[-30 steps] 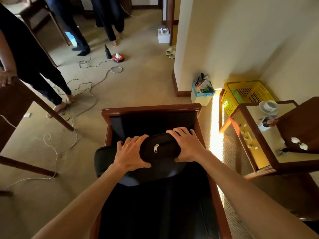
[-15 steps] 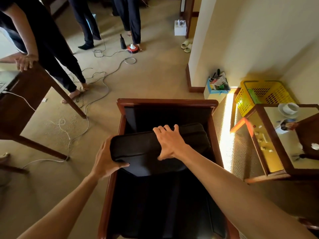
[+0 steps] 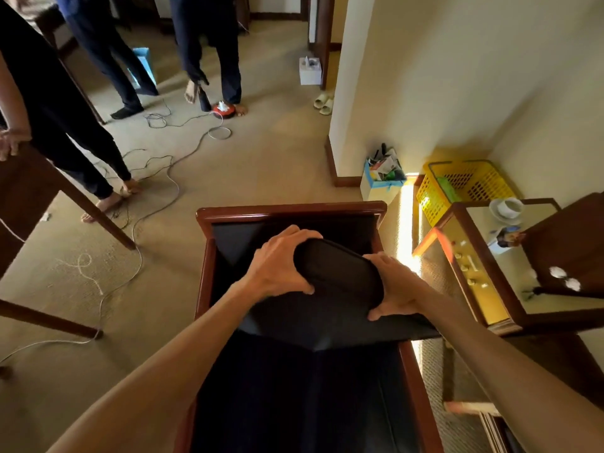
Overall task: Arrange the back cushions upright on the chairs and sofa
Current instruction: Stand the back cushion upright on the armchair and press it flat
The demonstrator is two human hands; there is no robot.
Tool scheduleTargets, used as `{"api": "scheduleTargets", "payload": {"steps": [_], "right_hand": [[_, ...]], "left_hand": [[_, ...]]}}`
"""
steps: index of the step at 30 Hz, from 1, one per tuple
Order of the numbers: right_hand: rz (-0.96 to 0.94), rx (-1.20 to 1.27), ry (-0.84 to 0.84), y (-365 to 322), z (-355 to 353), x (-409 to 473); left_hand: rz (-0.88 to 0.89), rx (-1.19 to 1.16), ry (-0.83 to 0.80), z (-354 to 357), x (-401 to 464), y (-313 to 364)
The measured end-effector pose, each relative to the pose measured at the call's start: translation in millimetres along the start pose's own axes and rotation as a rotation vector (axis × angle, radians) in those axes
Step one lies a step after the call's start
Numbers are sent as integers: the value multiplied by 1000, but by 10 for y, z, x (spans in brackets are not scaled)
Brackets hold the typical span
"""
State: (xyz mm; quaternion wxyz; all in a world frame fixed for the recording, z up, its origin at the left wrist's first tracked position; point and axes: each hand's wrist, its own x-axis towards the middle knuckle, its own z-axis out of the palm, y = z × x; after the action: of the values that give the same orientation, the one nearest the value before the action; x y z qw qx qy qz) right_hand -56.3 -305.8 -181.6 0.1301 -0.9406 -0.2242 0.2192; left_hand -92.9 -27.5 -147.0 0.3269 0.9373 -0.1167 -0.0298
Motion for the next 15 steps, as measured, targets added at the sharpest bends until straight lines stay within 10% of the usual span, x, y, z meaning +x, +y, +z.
{"api": "scheduleTargets", "payload": {"steps": [8,15], "right_hand": [[-135,286,214,-87,-8,-76],[-119,340,284,-276,-81,24]], "left_hand": [[-11,-223,-45,442,122,-11],[-226,97,-173,708,-81,-549]]}}
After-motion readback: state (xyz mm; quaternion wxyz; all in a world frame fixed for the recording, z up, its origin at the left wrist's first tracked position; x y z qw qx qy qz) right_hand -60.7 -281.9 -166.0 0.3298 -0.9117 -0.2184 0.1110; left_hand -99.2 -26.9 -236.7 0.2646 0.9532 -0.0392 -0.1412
